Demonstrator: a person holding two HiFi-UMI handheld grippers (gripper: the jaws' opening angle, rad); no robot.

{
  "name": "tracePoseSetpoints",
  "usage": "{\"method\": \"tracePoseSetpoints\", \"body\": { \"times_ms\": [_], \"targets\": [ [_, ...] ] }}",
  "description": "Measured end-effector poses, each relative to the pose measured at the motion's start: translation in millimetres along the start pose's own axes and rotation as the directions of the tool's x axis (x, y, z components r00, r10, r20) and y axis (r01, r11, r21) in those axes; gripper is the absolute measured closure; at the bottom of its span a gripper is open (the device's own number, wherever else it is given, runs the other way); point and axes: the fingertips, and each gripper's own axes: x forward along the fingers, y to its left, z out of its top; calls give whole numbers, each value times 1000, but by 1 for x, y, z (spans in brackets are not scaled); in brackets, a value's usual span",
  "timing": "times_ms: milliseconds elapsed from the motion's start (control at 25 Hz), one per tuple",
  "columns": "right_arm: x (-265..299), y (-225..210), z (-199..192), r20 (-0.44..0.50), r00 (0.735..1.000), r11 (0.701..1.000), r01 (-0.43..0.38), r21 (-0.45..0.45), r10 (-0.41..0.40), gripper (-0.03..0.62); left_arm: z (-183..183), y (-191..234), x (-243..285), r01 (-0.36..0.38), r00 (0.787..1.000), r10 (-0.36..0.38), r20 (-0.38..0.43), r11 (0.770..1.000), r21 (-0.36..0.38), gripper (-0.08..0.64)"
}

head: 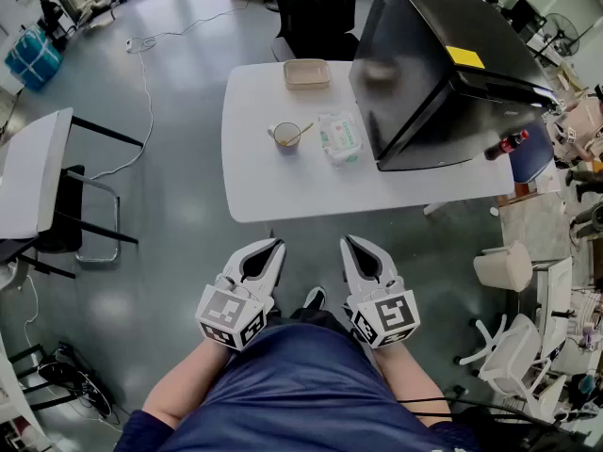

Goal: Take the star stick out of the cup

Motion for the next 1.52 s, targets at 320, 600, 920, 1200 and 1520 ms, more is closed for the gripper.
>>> {"method": "tracePoseSetpoints", "body": {
  "times_ms": [320,600,920,1200,1520],
  "targets": [
    [-28,-23,-11,-5,1000,999,-31,28,31,586,-10,-32,11,-39,999,39,-14,999,-3,554],
    [-27,-41,-2,58,995,994,-88,69,84,586,-2,-33,16,-117,993,117,9,993,-5,554],
    [6,-52,1,30,996,995,-82,61,81,586,-4,-4,29,-140,990,139,-19,990,-32,554],
    [45,-62,17,14,1000,997,4,72,-5,586,25,42,54,-78,997,77,-16,996,-32,554],
    [99,-66,31,-10,995,992,101,80,-100,586,45,101,80,-14,999,14,-35,1000,19,553]
  ]
}}
